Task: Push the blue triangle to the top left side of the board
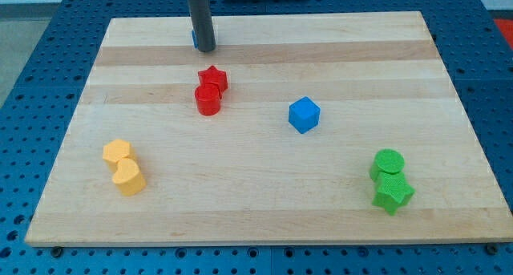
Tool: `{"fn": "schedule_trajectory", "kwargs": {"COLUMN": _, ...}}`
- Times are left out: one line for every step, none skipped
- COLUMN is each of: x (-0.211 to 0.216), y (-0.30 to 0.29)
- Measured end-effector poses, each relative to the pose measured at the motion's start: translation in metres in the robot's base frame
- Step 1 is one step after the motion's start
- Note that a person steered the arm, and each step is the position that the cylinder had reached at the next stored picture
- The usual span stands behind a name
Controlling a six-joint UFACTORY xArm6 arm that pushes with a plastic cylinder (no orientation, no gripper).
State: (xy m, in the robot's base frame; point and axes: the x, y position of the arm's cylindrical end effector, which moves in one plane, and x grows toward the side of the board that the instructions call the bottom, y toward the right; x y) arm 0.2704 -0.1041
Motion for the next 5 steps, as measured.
{"fn": "schedule_trajectory", "kwargs": {"x": -0.008, "y": 0.003}}
{"fn": "schedule_trajectory", "kwargs": {"x": -0.008, "y": 0.03}}
{"fn": "schedule_trajectory", "kwargs": {"x": -0.029, "y": 0.037}}
{"fn": "schedule_trajectory", "kwargs": {"x": -0.049, "y": 0.022}}
{"fn": "schedule_trajectory", "kwargs": {"x": -0.049, "y": -0.042}}
